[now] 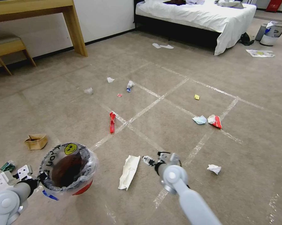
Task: Pick up the trash bin and place the garbage on the floor into it.
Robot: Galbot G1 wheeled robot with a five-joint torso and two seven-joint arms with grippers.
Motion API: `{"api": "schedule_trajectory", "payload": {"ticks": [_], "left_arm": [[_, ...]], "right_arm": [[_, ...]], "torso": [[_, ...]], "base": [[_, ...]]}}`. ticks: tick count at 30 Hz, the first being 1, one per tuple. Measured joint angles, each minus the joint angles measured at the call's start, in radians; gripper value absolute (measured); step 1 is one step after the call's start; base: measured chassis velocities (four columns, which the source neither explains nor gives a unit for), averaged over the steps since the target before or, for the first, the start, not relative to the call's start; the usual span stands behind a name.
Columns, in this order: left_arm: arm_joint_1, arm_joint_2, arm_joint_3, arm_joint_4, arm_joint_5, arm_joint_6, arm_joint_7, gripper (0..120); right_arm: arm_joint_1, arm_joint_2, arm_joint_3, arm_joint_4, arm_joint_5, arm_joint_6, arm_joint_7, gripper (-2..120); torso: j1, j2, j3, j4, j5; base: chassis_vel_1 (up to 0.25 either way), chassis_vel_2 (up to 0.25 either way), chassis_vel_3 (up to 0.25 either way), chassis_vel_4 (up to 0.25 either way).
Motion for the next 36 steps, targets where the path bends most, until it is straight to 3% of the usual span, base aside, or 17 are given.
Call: {"api": "schedule_trajectory", "payload": {"ticks": [5, 18, 29, 36], "left_arm": [[0.001, -0.022, -0.001, 0.000, 0.011, -0.003, -0.002, 0], [0.005, -0.056, -0.005, -0.005, 0.024, -0.016, -0.006, 0], [0.030, -0.064, -0.027, -0.020, 0.024, -0.027, -0.001, 0], [0.035, -0.067, -0.031, -0.023, 0.026, -0.033, 0.001, 0]], "right_arm": [[0.061, 0.086, -0.017, -0.179, 0.041, -0.005, -0.019, 100], [0.137, 0.176, -0.036, -0.404, -0.001, -0.006, -0.098, 100], [0.171, 0.183, -0.030, -0.548, -0.080, 0.010, -0.206, 100], [0.156, 0.182, -0.046, -0.564, -0.098, 0.006, -0.263, 100]], "torso": [[0.000, 0.000, 0.000, 0.0000, -0.0001], [0.000, 0.000, 0.000, -0.0001, 0.0000], [0.000, 0.000, 0.000, 0.0000, 0.0001], [0.000, 0.000, 0.000, -0.0001, 0.0001]], "base": [[0.000, 0.000, 0.000, 0.000], [0.000, 0.000, 0.000, 0.000], [0.000, 0.000, 0.000, 0.000], [0.000, 0.000, 0.000, 0.000]]}}
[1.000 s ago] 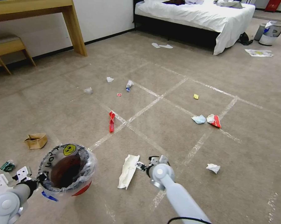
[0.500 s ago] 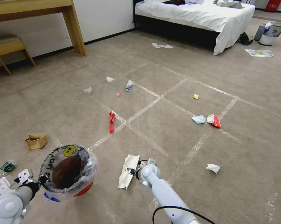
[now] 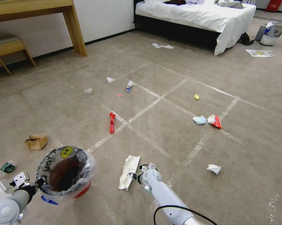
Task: Pick up the trash bin and place the garbage on the floor into it.
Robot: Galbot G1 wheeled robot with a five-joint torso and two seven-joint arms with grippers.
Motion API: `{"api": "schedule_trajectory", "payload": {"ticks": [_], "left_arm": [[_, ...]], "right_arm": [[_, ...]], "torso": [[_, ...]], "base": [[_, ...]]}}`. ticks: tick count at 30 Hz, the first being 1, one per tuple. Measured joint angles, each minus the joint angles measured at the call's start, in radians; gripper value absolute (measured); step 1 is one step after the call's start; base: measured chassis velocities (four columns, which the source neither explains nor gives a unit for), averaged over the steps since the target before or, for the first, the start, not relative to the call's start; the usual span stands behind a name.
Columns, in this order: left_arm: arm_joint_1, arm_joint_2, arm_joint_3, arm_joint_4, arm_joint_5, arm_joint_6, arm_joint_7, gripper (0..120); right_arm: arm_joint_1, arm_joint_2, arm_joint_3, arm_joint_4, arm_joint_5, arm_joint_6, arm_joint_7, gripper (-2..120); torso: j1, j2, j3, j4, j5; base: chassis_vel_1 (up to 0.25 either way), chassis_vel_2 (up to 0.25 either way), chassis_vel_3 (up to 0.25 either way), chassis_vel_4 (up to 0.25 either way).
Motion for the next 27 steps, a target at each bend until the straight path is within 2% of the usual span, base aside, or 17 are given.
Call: {"api": "schedule_trajectory", "payload": {"ticks": [11, 14, 27], "left_arm": [[0.013, -0.002, -0.010, -0.010, 0.001, -0.007, 0.010, 0], [0.018, -0.003, -0.015, -0.011, 0.003, -0.010, 0.013, 0], [0.024, -0.017, -0.008, -0.013, 0.014, -0.018, 0.024, 0]], "right_arm": [[0.005, -0.001, -0.022, -0.039, -0.026, 0.008, -0.096, 100], [0.012, -0.001, -0.045, -0.053, -0.043, 0.032, -0.160, 100], [0.010, -0.001, -0.086, -0.093, -0.086, 0.111, -0.298, 99]], "torso": [[0.000, 0.000, 0.000, 0.0000, 0.0000], [0.000, 0.000, 0.000, 0.0000, 0.0000], [0.000, 0.000, 0.000, 0.0000, 0.0000]], "base": [[0.000, 0.000, 0.000, 0.000], [0.000, 0.000, 0.000, 0.000], [0.000, 0.000, 0.000, 0.000]]}}
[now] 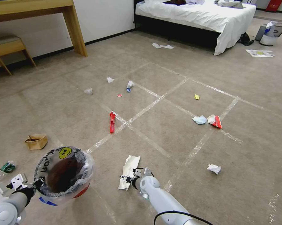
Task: Pick up the trash bin and place the garbage on the floor into it.
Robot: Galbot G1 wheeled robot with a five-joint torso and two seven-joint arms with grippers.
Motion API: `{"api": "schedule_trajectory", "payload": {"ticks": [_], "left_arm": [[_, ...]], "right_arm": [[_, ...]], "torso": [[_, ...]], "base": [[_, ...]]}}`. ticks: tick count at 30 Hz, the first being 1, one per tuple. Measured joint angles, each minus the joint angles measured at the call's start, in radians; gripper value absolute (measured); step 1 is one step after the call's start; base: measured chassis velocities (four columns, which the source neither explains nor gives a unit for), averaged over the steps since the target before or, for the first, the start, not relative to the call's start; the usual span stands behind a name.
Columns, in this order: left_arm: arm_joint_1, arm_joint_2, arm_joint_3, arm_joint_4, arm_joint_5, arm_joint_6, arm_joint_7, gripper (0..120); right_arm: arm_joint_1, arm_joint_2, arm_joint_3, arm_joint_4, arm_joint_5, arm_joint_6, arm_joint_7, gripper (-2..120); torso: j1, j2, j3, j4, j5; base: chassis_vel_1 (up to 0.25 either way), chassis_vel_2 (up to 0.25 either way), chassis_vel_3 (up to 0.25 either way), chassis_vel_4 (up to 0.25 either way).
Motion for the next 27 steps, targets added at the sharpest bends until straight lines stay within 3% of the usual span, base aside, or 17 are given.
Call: {"api": "schedule_trajectory", "payload": {"ticks": [2, 4, 8, 10, 16, 18, 22, 24, 27], "left_arm": [[0.001, -0.001, 0.002, -0.003, 0.001, -0.001, 0.001, 0], [0.006, -0.003, 0.004, -0.014, 0.002, -0.002, 0.003, 0], [0.012, -0.003, 0.004, -0.022, 0.002, -0.004, 0.005, 0], [0.019, -0.005, 0.003, -0.027, 0.003, -0.005, 0.010, 0], [0.023, -0.010, -0.004, -0.029, 0.008, -0.009, 0.017, 0], [0.023, -0.012, -0.006, -0.026, 0.012, -0.011, 0.020, 0], [0.022, -0.013, -0.006, -0.023, 0.016, -0.012, 0.020, 0], [0.018, -0.013, -0.004, -0.018, 0.021, -0.012, 0.020, 0], [0.017, -0.013, -0.001, -0.017, 0.024, -0.012, 0.020, 0]], "right_arm": [[-0.002, 0.000, -0.002, -0.006, -0.003, 0.004, -0.015, 93], [-0.002, 0.000, -0.011, -0.030, -0.020, 0.027, -0.059, 80], [-0.004, 0.000, -0.016, -0.038, -0.030, 0.036, -0.084, 72], [-0.008, 0.000, -0.022, -0.041, -0.035, 0.043, -0.098, 61], [-0.012, 0.000, -0.033, -0.042, -0.040, 0.053, -0.108, 42], [-0.017, 0.000, -0.037, -0.039, -0.043, 0.055, -0.110, 30], [-0.021, 0.000, -0.038, -0.032, -0.044, 0.056, -0.110, 22], [-0.034, 0.000, -0.037, -0.011, -0.045, 0.057, -0.108, 7], [-0.045, 0.000, -0.038, 0.023, -0.043, 0.057, -0.097, 2]], "torso": [[0.000, 0.000, 0.000, 0.0000, 0.0000], [0.000, 0.000, 0.000, 0.0000, 0.0000], [0.000, 0.000, 0.000, 0.0000, 0.0001], [0.000, 0.000, 0.000, 0.0000, 0.0001], [0.000, 0.000, 0.000, 0.0000, 0.0001], [0.000, 0.000, 0.000, 0.0000, 0.0001], [0.000, 0.000, 0.000, 0.0000, 0.0000], [0.000, 0.000, 0.000, 0.0000, 0.0000], [0.000, 0.000, 0.000, 0.0000, 0.0000]], "base": [[0.000, 0.000, 0.000, 0.000], [0.000, 0.000, 0.000, 0.000], [0.000, 0.000, 0.000, 0.000], [0.000, 0.000, 0.000, 0.000], [0.000, 0.000, 0.000, 0.000], [0.000, 0.000, 0.000, 0.000], [0.000, 0.000, 0.000, 0.000], [0.000, 0.000, 0.000, 0.000], [0.000, 0.000, 0.000, 0.000]]}}
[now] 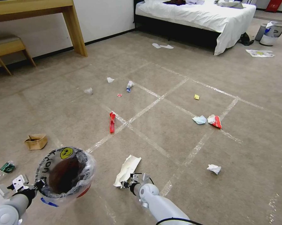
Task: Pick up the trash bin and place the garbage on the floor into it.
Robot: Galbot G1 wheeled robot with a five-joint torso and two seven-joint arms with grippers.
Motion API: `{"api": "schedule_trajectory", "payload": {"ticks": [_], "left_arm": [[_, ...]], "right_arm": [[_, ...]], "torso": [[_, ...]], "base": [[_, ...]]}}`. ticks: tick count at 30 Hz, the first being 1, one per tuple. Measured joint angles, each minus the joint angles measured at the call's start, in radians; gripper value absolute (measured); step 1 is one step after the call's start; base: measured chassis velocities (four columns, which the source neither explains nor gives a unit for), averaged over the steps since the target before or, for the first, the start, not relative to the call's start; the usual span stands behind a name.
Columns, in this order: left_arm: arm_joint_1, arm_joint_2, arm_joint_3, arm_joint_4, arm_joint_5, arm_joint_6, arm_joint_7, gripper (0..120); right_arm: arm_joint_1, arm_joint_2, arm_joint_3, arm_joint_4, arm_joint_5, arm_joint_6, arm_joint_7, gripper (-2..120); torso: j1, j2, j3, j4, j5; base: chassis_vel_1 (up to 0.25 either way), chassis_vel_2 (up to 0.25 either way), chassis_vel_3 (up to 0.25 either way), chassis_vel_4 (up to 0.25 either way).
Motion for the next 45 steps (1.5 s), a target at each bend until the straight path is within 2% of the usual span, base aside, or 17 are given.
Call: {"api": "schedule_trajectory", "payload": {"ticks": [12, 20, 22, 25, 28, 29, 30, 33, 35, 36, 38, 39, 41, 42, 45], "left_arm": [[-0.010, 0.008, 0.007, 0.003, 0.002, -0.001, -0.003, 0], [-0.015, 0.018, 0.017, -0.004, -0.002, -0.001, -0.005, 0], [-0.019, 0.020, 0.026, -0.014, -0.003, -0.001, -0.005, 0], [-0.022, 0.020, 0.030, -0.018, -0.003, 0.000, -0.006, 0], [-0.028, 0.020, 0.045, -0.037, -0.004, 0.003, -0.006, 0], [-0.028, 0.020, 0.045, -0.037, -0.004, 0.003, -0.006, 0], [-0.027, 0.021, 0.050, -0.044, -0.005, 0.005, -0.006, 0], [-0.027, 0.022, 0.053, -0.049, -0.005, 0.006, -0.006, 0], [-0.027, 0.024, 0.063, -0.062, -0.006, 0.012, -0.007, 0], [-0.027, 0.024, 0.063, -0.062, -0.006, 0.012, -0.007, 0], [-0.027, 0.028, 0.073, -0.077, -0.007, 0.017, -0.009, 0], [-0.027, 0.028, 0.073, -0.077, -0.007, 0.017, -0.009, 0], [-0.028, 0.031, 0.085, -0.093, -0.008, 0.027, -0.011, 0], [-0.028, 0.031, 0.085, -0.093, -0.008, 0.027, -0.011, 0], [-0.035, 0.038, 0.103, -0.123, -0.025, 0.046, -0.023, 0]], "right_arm": [[-0.049, -0.001, 0.004, 0.153, 0.008, 0.038, 0.049, 0], [-0.092, -0.098, 0.035, 0.294, -0.008, 0.101, 0.073, 0], [-0.109, -0.154, 0.061, 0.393, -0.007, 0.123, 0.078, 0], [-0.118, -0.179, 0.078, 0.446, -0.007, 0.132, 0.080, 0], [-0.160, -0.276, 0.141, 0.657, -0.005, 0.164, 0.081, 0], [-0.160, -0.276, 0.141, 0.657, -0.005, 0.164, 0.081, 0], [-0.175, -0.311, 0.165, 0.743, -0.003, 0.180, 0.075, 0], [-0.187, -0.342, 0.185, 0.813, 0.003, 0.188, 0.070, 0], [-0.218, -0.430, 0.226, 0.963, 0.008, 0.212, 0.052, 0], [-0.218, -0.430, 0.226, 0.963, 0.008, 0.212, 0.052, 0], [-0.242, -0.528, 0.251, 1.063, 0.008, 0.239, 0.035, 0], [-0.242, -0.528, 0.251, 1.063, 0.008, 0.239, 0.035, 0], [-0.260, -0.602, 0.271, 1.153, 0.008, 0.260, 0.021, 0], [-0.260, -0.602, 0.271, 1.153, 0.008, 0.260, 0.021, 0], [-0.282, -0.671, 0.299, 1.292, 0.006, 0.301, -0.007, 0]], "torso": [[0.000, 0.000, 0.000, 0.0000, 0.0001], [0.000, 0.000, 0.000, -0.0001, 0.0001], [0.000, 0.000, 0.000, -0.0001, 0.0002], [0.000, 0.000, 0.000, 0.0000, 0.0002], [0.000, 0.000, 0.000, -0.0001, 0.0003], [0.000, 0.000, 0.000, -0.0001, 0.0003], [0.000, 0.000, 0.000, -0.0001, 0.0003], [0.000, 0.000, 0.000, 0.0000, 0.0004], [0.000, 0.000, 0.000, 0.0002, 0.0004], [0.000, 0.000, 0.000, 0.0002, 0.0004], [0.000, 0.000, 0.000, -0.0003, 0.0004], [0.000, 0.000, 0.000, -0.0003, 0.0004], [0.000, 0.000, 0.000, -0.0001, 0.0003], [0.000, 0.000, 0.000, -0.0001, 0.0003], [0.000, 0.000, 0.000, -0.0001, 0.0002]], "base": [[0.000, 0.000, 0.000, 0.000], [0.000, 0.000, 0.000, 0.000], [0.000, 0.000, 0.000, 0.000], [0.000, 0.000, 0.000, 0.000], [0.000, 0.000, 0.000, 0.000], [0.000, 0.000, 0.000, 0.000], [0.000, 0.000, 0.000, 0.000], [0.000, 0.000, 0.000, 0.000], [0.000, 0.000, 0.000, 0.000], [0.000, 0.000, 0.000, 0.000], [0.000, 0.000, 0.000, 0.000], [0.000, 0.000, 0.000, 0.000], [0.000, 0.000, 0.000, 0.000], [0.000, 0.000, 0.000, 0.000], [0.000, 0.000, 0.000, 0.000]]}}
